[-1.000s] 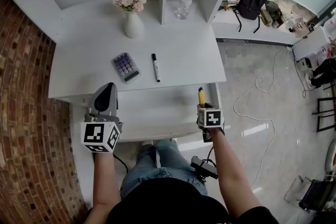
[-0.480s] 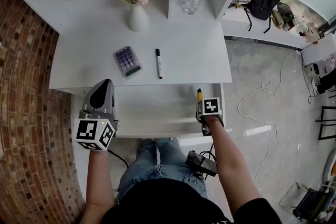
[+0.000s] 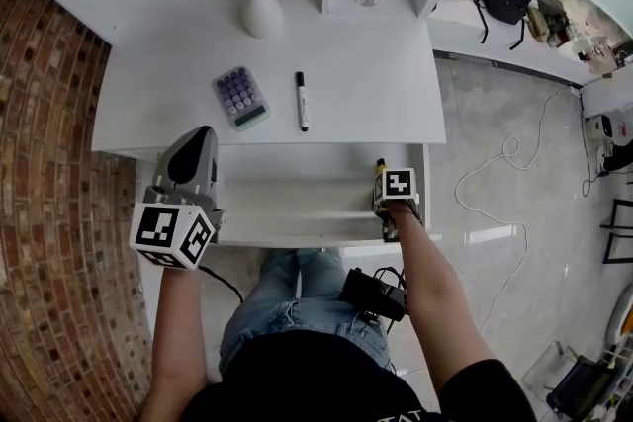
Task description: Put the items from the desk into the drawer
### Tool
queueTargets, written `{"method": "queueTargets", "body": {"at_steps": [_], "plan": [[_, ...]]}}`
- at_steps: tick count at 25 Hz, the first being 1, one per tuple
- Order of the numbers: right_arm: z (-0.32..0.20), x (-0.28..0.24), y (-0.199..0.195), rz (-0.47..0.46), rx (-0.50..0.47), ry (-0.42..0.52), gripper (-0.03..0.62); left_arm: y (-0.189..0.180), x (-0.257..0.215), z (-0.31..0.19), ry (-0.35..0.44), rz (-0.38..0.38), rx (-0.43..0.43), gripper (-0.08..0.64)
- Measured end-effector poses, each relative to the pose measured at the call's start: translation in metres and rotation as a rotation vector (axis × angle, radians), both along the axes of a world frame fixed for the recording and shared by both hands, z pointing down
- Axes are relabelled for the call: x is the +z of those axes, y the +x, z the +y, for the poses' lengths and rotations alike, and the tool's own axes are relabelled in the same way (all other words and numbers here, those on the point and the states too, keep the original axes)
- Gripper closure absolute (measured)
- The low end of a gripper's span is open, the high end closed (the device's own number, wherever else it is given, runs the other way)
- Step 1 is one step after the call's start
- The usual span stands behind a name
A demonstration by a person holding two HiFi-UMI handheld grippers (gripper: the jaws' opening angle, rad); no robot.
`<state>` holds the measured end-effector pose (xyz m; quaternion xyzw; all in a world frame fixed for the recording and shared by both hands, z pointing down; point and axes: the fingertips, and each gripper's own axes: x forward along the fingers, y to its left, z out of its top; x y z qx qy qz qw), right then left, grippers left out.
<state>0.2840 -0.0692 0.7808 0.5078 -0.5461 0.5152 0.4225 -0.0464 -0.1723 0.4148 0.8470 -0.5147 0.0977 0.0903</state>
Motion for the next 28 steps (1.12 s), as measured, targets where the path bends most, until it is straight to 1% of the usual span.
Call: {"method": "queueTargets", "body": {"at_steps": [5,8,11,12,13,14,15,16,17,21,25,28], "plan": [[-0.005,0.004,0.008,0.036,-0.032,0.033,0.466,0.0,0.003,0.003,-0.008,-0.019,0.003,0.561],[-0.004,0.004,0.008,0.047,-0.04,0.032,0.465,-0.002,0.004,0.005,-0.013,-0.018,-0.003,0.561],[-0.004,0.003,0.005,0.036,-0.031,0.029,0.45,-0.002,0.003,0.007,-0.012,-0.018,-0.002,0.561],[-0.004,0.002,0.0,0.007,-0.032,0.032,0.421,-0.003,0.002,0.007,-0.011,-0.018,-0.003,0.561],[-0.004,0.002,-0.007,-0.033,-0.031,0.031,0.359,-0.003,0.001,0.007,-0.009,-0.017,-0.005,0.561],[-0.004,0.0,-0.015,-0.074,-0.025,0.025,0.28,-0.003,0.0,0.006,-0.006,-0.017,-0.007,0.561],[-0.003,-0.002,-0.021,-0.101,-0.016,0.016,0.18,-0.003,-0.001,0.006,-0.004,-0.017,-0.006,0.561],[-0.002,-0.005,-0.023,-0.109,-0.007,0.011,0.134,-0.003,-0.002,0.006,-0.001,-0.016,-0.005,0.561],[-0.002,-0.009,-0.024,-0.105,0.002,0.012,0.12,-0.003,-0.003,0.005,0.003,-0.014,-0.002,0.561],[-0.002,-0.023,-0.018,-0.075,0.036,0.027,0.114,-0.001,-0.009,0.006,0.021,-0.004,0.016,0.561],[-0.009,-0.033,-0.015,-0.076,0.02,0.085,0.115,-0.003,-0.017,0.005,0.041,0.012,0.023,0.561],[-0.004,-0.051,-0.018,-0.078,0.032,0.084,0.115,-0.007,-0.022,0.005,0.061,0.009,0.028,0.561]]}}
